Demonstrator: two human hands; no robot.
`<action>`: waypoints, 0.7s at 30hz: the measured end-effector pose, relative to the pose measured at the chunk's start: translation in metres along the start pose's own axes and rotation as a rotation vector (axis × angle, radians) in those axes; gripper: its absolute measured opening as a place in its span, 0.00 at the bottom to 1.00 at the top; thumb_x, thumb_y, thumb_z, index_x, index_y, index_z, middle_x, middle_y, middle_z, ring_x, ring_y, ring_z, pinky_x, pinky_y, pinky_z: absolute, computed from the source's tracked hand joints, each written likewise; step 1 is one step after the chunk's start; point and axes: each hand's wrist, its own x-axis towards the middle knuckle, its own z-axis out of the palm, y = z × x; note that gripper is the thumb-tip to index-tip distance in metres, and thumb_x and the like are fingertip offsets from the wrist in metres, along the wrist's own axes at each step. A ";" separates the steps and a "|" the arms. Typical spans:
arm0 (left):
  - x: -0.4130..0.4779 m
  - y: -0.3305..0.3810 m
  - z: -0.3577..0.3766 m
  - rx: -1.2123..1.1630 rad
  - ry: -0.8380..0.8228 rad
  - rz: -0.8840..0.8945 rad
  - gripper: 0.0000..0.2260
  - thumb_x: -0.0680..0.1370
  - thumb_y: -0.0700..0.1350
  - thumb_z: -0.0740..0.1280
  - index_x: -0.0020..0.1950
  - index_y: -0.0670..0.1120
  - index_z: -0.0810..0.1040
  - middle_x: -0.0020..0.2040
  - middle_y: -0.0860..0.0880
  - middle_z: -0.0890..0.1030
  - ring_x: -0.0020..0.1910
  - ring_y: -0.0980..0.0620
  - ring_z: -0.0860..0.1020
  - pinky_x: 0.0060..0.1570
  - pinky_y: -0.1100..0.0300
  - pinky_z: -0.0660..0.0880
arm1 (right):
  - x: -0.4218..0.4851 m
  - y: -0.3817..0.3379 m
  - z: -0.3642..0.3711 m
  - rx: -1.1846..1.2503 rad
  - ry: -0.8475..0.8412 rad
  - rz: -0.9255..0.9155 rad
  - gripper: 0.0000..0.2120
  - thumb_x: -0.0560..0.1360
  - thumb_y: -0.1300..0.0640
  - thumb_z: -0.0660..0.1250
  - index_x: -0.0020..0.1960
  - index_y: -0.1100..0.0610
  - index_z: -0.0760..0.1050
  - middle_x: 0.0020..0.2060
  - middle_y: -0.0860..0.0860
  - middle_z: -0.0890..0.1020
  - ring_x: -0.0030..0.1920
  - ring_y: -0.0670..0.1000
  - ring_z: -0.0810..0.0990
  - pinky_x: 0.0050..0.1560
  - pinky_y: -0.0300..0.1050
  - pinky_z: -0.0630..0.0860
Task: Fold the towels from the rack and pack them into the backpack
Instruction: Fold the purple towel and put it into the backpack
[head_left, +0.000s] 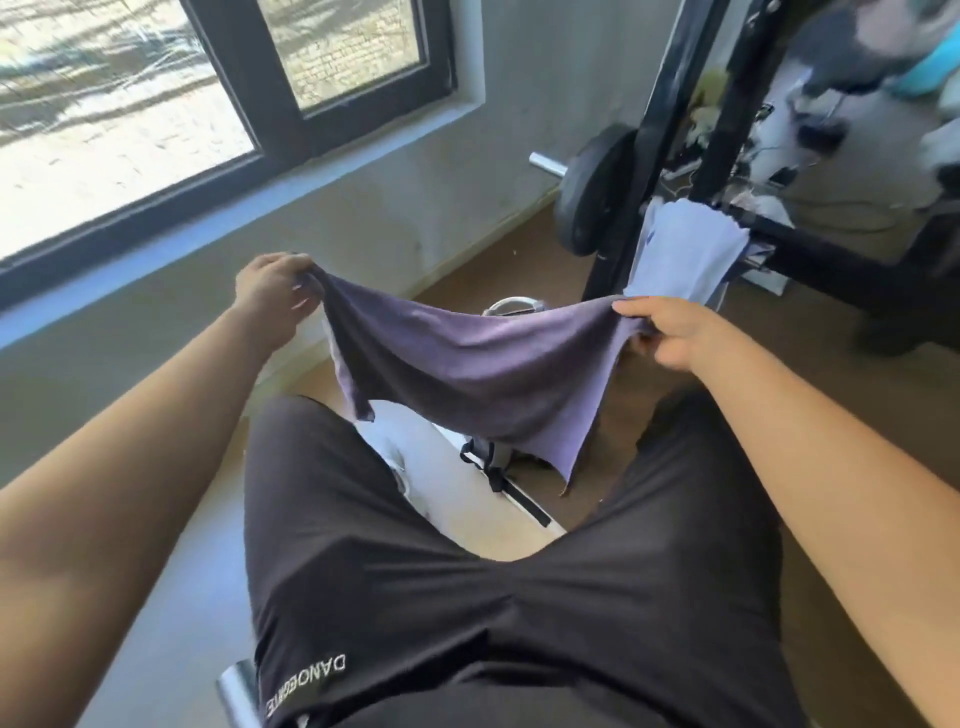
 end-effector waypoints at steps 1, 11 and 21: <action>-0.001 -0.001 0.008 -0.003 -0.002 0.036 0.08 0.79 0.36 0.67 0.44 0.47 0.79 0.37 0.47 0.77 0.31 0.52 0.78 0.37 0.60 0.79 | 0.002 -0.002 0.007 0.124 0.004 0.005 0.06 0.77 0.65 0.68 0.52 0.57 0.76 0.36 0.52 0.75 0.36 0.47 0.72 0.32 0.35 0.74; -0.032 -0.082 0.086 0.134 -0.259 -0.001 0.12 0.75 0.36 0.74 0.38 0.46 0.74 0.32 0.49 0.78 0.27 0.52 0.76 0.27 0.62 0.73 | 0.000 0.060 0.074 0.094 0.139 -0.024 0.08 0.75 0.63 0.72 0.54 0.60 0.82 0.45 0.57 0.82 0.46 0.55 0.80 0.38 0.42 0.77; -0.043 -0.195 0.103 0.144 -0.640 -0.120 0.04 0.72 0.45 0.77 0.43 0.50 0.83 0.40 0.49 0.80 0.40 0.51 0.76 0.43 0.58 0.74 | 0.011 0.130 0.091 -0.111 -0.214 -0.051 0.12 0.81 0.68 0.62 0.59 0.56 0.79 0.44 0.51 0.86 0.49 0.54 0.84 0.48 0.47 0.81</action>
